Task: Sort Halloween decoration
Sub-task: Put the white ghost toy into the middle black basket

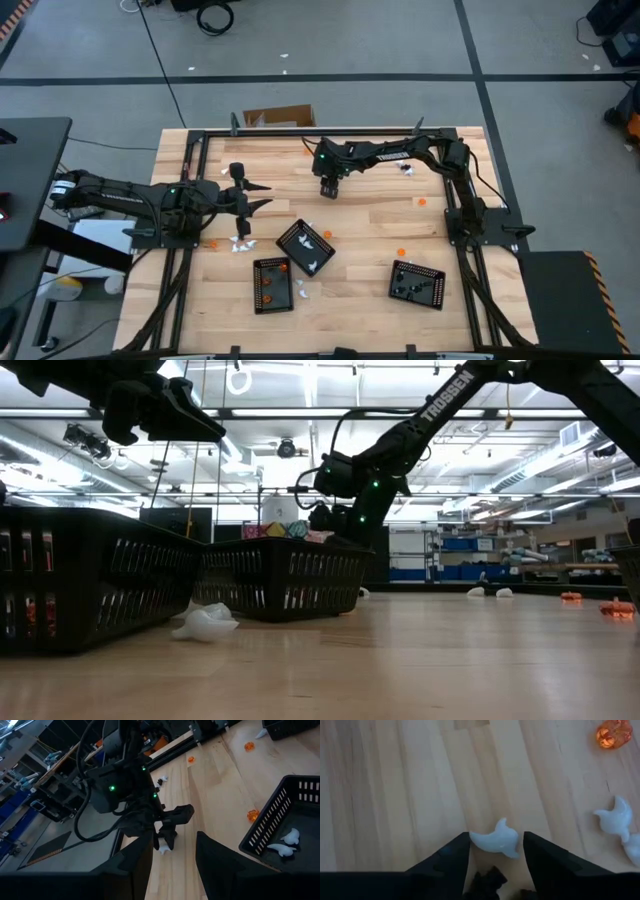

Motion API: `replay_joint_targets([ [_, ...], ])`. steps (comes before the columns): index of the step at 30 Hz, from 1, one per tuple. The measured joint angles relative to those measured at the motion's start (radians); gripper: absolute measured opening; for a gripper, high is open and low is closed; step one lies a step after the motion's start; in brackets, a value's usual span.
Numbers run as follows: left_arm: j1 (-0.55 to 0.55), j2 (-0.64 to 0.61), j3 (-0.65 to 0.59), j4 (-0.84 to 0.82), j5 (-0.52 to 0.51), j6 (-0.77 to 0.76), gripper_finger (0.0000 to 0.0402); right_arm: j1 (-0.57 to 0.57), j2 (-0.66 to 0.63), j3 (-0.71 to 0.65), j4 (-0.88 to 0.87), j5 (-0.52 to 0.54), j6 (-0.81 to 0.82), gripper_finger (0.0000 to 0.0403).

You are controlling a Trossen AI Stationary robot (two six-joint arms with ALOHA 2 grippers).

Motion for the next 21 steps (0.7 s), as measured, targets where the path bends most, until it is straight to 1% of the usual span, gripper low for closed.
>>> replay_joint_targets([
  [4, 0.0, 0.0, 0.0, 0.0, 0.0, 0.001, 0.0155, 0.001, 0.0, 0.0, -0.008, 0.01, 0.0, 0.0166],
  [15, 0.0, 0.0, 0.0, -0.001, 0.0, 0.003, 0.0155, 0.001, -0.001, 0.0, -0.037, 0.009, 0.013, 0.0047],
  [19, 0.0, 0.0, 0.0, -0.001, 0.0, 0.003, 0.0155, 0.0, -0.001, 0.0, -0.04, 0.011, -0.001, 0.0013],
  [21, 0.0, 0.0, 0.0, -0.001, 0.0, 0.003, 0.0155, 0.0, -0.001, 0.0, -0.04, 0.011, -0.003, 0.0006],
])
